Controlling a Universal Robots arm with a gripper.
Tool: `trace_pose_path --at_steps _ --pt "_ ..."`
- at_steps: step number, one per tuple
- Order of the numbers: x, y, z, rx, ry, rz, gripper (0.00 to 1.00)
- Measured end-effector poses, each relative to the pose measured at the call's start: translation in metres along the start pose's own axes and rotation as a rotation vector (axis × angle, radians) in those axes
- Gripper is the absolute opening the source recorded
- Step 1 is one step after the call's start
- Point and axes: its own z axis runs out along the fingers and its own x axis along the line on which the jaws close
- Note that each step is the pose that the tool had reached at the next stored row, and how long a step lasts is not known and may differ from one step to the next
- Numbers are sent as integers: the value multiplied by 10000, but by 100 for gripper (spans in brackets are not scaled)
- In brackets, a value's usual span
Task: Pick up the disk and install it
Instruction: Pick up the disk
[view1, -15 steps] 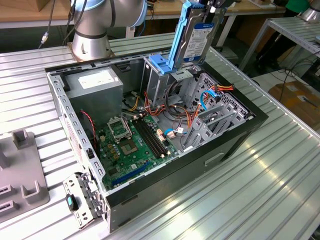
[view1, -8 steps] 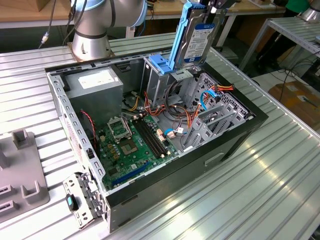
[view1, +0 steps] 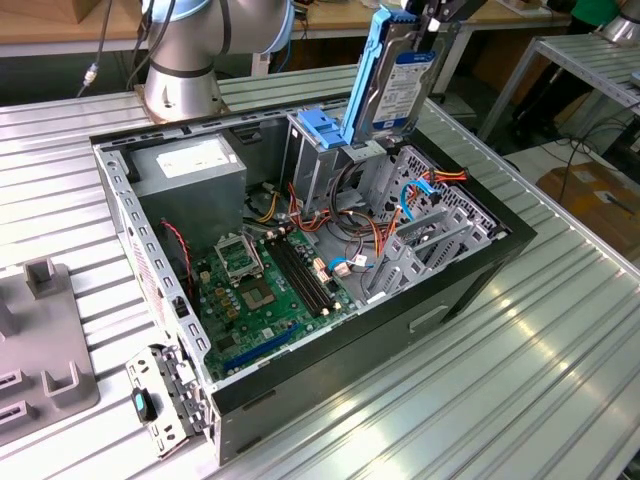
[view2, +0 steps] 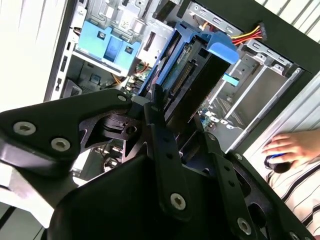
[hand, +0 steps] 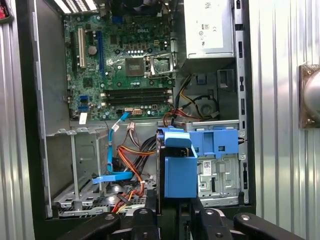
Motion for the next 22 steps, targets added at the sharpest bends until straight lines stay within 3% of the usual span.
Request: trace_pose_path --at_steps 3,6,12,19,22 --pt "58 -6 -2 1 11 0 35" --pt "193 -17 -5 1 21 0 35" --pt "360 -30 -9 1 29 0 35" --pt "713 -62 -18 3 55 0 35" --pt "809 -70 -19 3 59 0 35"
